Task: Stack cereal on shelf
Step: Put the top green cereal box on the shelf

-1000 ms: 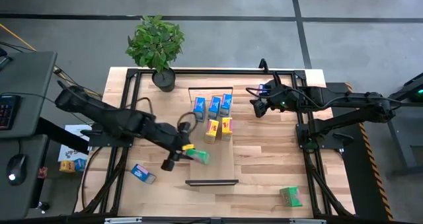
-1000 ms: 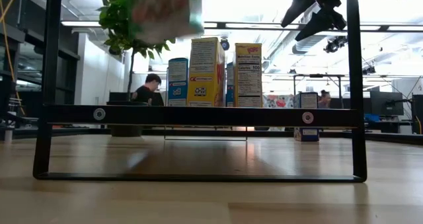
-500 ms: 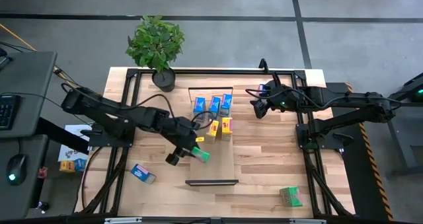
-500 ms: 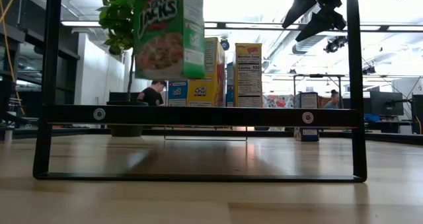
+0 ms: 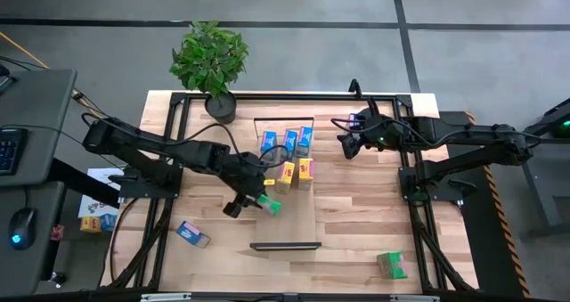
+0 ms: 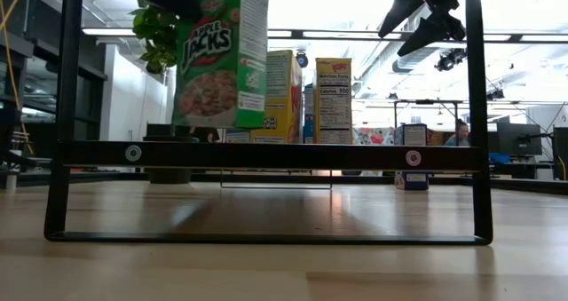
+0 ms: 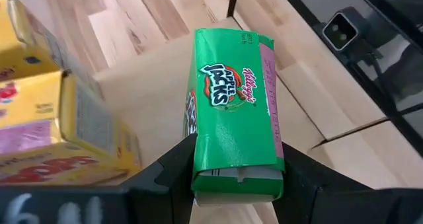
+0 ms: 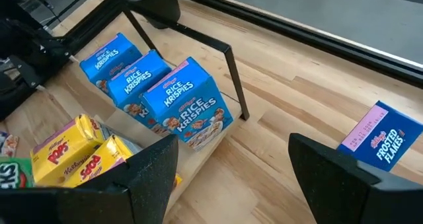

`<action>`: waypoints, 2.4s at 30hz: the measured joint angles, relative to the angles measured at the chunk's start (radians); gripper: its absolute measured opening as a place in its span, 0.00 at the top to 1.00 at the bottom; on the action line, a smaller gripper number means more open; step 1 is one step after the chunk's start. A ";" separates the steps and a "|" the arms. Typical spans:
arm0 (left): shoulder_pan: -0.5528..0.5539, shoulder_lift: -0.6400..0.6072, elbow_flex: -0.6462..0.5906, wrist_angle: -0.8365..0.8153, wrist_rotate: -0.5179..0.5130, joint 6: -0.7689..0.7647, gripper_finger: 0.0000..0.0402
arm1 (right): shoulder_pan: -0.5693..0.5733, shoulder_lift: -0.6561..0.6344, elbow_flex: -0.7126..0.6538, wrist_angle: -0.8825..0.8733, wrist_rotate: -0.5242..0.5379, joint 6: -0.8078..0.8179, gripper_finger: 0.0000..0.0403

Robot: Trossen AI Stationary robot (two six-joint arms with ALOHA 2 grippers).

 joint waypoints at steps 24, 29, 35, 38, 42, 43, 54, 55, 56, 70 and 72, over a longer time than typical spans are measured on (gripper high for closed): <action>0.001 0.093 0.002 0.121 -0.037 -0.071 0.46 | 0.000 0.000 0.000 0.003 0.011 0.037 0.31; 0.001 0.093 0.030 0.102 -0.038 -0.089 0.38 | 0.000 0.000 0.000 0.003 0.010 0.037 0.31; 0.001 0.085 0.116 -0.010 -0.037 -0.079 0.37 | 0.000 0.000 0.000 0.003 0.009 0.037 0.31; 0.001 0.071 0.173 -0.124 -0.037 -0.063 0.37 | 0.000 0.000 0.000 0.003 0.009 0.037 0.31; 0.001 0.026 0.212 -0.247 -0.020 -0.090 0.37 | 0.000 0.000 0.000 0.004 0.008 0.037 0.31; 0.001 0.011 0.211 -0.279 -0.018 -0.120 0.38 | 0.000 0.000 0.000 0.004 0.009 0.037 0.31; -0.117 -0.184 -0.145 0.071 -0.034 -0.590 0.96 | 0.000 0.000 0.000 0.005 0.012 0.037 0.31; -0.137 -0.185 -0.176 0.121 -0.052 -0.635 0.96 | 0.000 0.000 0.000 0.004 0.012 0.037 0.31; -0.158 -0.184 -0.206 0.172 -0.076 -0.674 0.97 | 0.000 0.001 0.000 0.003 0.012 0.037 0.31; -0.208 -0.007 -0.289 0.405 -0.251 -0.839 1.00 | 0.000 0.074 0.001 0.022 -0.005 0.028 0.31; -0.205 0.015 -0.280 0.414 -0.264 -0.846 1.00 | 0.000 0.082 -0.001 0.006 -0.022 0.013 0.31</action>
